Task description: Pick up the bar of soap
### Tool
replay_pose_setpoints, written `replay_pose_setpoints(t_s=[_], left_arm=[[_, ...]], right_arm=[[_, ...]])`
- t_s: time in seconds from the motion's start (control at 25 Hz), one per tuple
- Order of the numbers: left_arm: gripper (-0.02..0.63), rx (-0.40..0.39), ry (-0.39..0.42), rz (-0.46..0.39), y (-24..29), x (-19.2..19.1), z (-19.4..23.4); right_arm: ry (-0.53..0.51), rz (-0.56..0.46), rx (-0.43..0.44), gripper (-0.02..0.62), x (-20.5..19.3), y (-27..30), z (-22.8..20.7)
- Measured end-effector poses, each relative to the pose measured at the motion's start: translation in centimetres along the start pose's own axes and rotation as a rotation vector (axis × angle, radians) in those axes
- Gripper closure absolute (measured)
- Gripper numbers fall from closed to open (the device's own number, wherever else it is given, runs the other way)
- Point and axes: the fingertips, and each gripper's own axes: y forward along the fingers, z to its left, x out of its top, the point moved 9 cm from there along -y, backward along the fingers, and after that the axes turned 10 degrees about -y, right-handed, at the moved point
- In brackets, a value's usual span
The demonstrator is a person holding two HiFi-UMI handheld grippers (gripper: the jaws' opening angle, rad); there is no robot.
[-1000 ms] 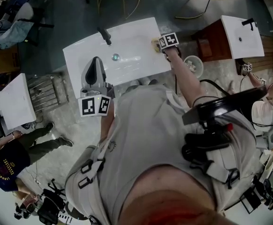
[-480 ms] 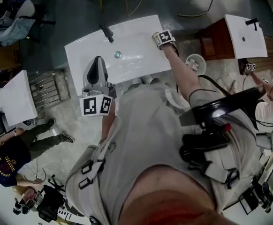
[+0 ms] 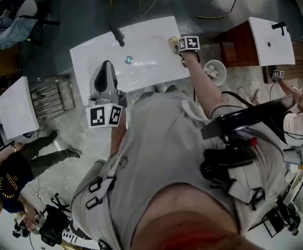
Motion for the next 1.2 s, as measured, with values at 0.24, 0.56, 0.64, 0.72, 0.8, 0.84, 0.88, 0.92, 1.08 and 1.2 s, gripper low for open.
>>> replay_pose_setpoints(t_s=[0.24, 0.56, 0.64, 0.72, 0.8, 0.84, 0.88, 0.92, 1.08, 1.2], left_arm=[[0.607, -0.036, -0.001, 0.018, 1.0, -0.5, -0.5], [0.607, -0.053, 0.012, 0.020, 1.2, -0.4, -1.5], [0.607, -0.045, 0.012, 0.019, 1.0, -0.6, -1.3], [0.607, -0.039, 0.012, 0.016, 0.9, -0.6, -1.2], [0.607, -0.039, 0.014, 0.013, 0.9, -0.6, -1.3], [0.607, -0.041, 0.016, 0.011, 0.9, -0.5, -1.3], [0.607, -0.041, 0.018, 0.009, 1.0, -0.5, -1.5], [0.607, -0.042, 0.020, 0.007, 1.0, -0.4, -1.6], [0.607, -0.048, 0.030, -0.009, 1.1, 0.0, -2.0], [0.607, -0.061, 0.046, -0.034, 1.4, 0.7, -2.5]], right_arm=[[-0.067, -0.010, -0.004, 0.420, -0.4, 0.0, 0.2], [-0.033, -0.131, 0.005, 0.422, 0.3, -1.2, 1.0], [-0.021, -0.191, 0.024, 0.422, 0.6, -2.0, 1.1], [-0.023, -0.269, 0.048, 0.422, 1.0, -2.8, 1.2], [-0.027, -0.375, 0.091, 0.422, 1.6, -3.9, 1.5], [-0.028, -0.433, 0.117, 0.422, 2.0, -4.7, 1.7], [-0.030, -0.490, 0.139, 0.422, 2.5, -5.7, 1.9], [-0.035, -0.544, 0.161, 0.422, 3.1, -6.9, 2.3], [-0.081, -0.761, 0.246, 0.422, 6.1, -13.8, 5.1], [-0.150, -0.922, 0.311, 0.423, 8.3, -20.1, 7.8]])
